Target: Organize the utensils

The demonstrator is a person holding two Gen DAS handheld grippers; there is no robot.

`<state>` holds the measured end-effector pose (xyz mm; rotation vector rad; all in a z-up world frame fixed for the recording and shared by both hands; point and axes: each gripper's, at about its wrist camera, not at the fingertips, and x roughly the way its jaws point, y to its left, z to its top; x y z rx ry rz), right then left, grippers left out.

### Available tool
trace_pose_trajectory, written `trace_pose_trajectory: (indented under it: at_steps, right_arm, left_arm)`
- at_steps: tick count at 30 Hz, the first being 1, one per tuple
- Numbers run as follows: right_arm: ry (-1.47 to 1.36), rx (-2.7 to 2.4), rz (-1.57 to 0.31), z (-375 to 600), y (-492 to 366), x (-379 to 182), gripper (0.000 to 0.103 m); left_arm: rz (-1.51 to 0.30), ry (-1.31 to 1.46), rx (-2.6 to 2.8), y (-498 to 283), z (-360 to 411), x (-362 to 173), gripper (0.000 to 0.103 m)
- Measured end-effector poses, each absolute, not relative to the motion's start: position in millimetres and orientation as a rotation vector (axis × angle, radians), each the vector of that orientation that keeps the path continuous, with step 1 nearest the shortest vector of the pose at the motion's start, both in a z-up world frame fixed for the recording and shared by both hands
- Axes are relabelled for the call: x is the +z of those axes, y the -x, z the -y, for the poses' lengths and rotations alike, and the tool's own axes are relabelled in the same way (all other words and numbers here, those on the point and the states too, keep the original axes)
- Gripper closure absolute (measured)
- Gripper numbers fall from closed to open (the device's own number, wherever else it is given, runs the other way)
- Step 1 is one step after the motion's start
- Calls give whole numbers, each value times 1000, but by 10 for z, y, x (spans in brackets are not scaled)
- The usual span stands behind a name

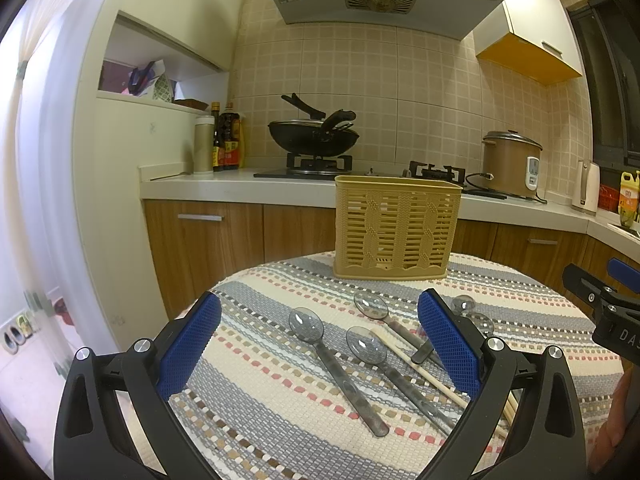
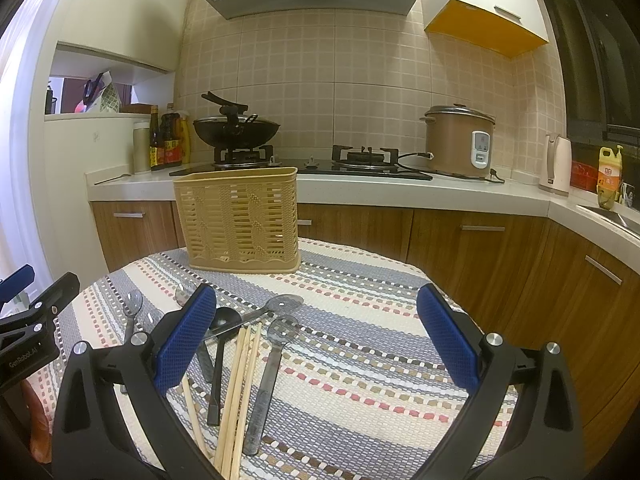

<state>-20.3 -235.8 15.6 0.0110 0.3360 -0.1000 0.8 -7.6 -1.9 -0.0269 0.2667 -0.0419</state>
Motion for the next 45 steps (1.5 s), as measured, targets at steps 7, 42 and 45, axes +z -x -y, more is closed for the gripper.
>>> trace_pose_trajectory:
  at_steps: [7,42,45]
  right_arm:
    - [-13,-99,-336,2360,203,157,8]
    - [4,-88,-336,2325,215,149,8]
    - [10,-87,-336,2312,211,147,8]
  left_arm:
    - [-267,28,-42,-8,74,-25,7]
    - [-270,29,-43,-13,67,-14,7]
    - [-270,29,-43,-14,68,-17,7]
